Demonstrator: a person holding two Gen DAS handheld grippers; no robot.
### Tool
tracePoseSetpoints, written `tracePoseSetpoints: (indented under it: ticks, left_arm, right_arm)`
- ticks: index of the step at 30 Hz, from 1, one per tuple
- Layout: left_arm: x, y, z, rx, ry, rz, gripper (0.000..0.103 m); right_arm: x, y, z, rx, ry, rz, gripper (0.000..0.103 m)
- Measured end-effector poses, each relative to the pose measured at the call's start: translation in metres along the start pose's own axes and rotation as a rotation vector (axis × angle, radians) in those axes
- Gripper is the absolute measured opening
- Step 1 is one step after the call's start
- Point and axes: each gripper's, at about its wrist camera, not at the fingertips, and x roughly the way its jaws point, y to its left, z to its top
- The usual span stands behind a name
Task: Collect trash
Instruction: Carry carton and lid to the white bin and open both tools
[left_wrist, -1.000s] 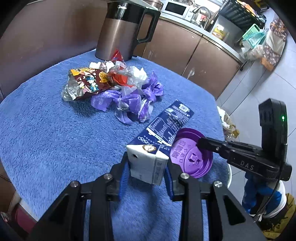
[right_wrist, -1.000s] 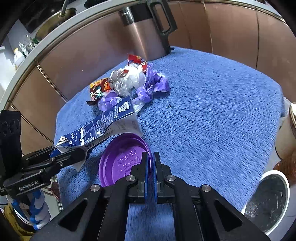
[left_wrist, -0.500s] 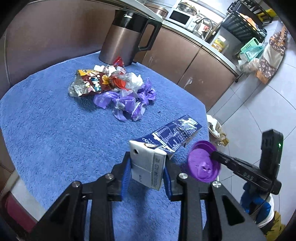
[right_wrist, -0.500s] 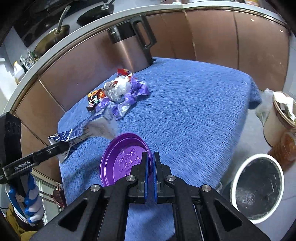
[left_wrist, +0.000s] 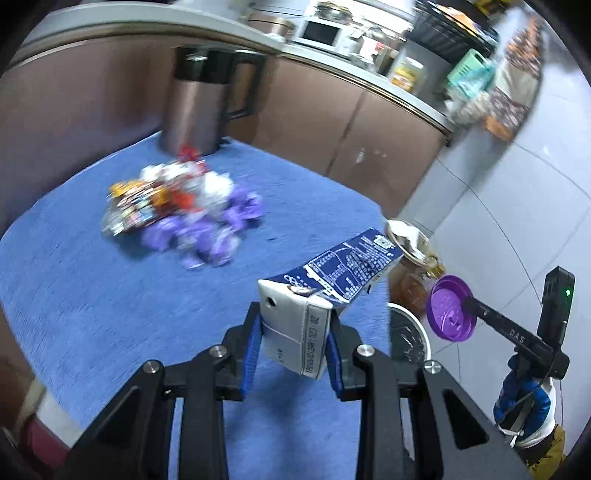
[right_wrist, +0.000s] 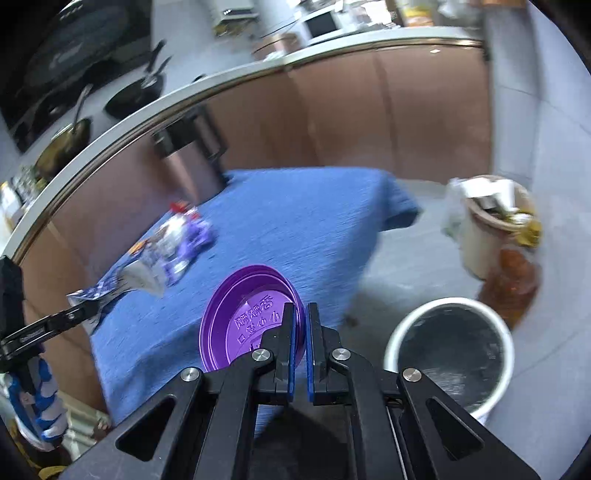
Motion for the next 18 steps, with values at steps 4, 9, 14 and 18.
tracePoseSetpoints:
  ticks: [4, 9, 14, 18]
  left_arm:
    - [0.025, -0.039, 0.014, 0.086, 0.032, -0.045, 0.029]
    - [0.075, -0.093, 0.028, 0.200, 0.100, -0.080, 0.029]
    - [0.127, -0.146, 0.028, 0.295, 0.176, -0.102, 0.029]
    - [0.171, -0.192, 0.021, 0.376, 0.238, -0.114, 0.029]
  right_arm:
    - [-0.013, -0.032, 0.002, 0.024, -0.048, -0.152, 0.005]
    - [-0.014, -0.075, -0.001, 0.053, -0.060, -0.339, 0.005]
    - [-0.001, -0.116, -0.005, 0.090, -0.034, -0.450, 0.005]
    - [0.010, -0.146, -0.013, 0.139, -0.006, -0.491, 0.005]
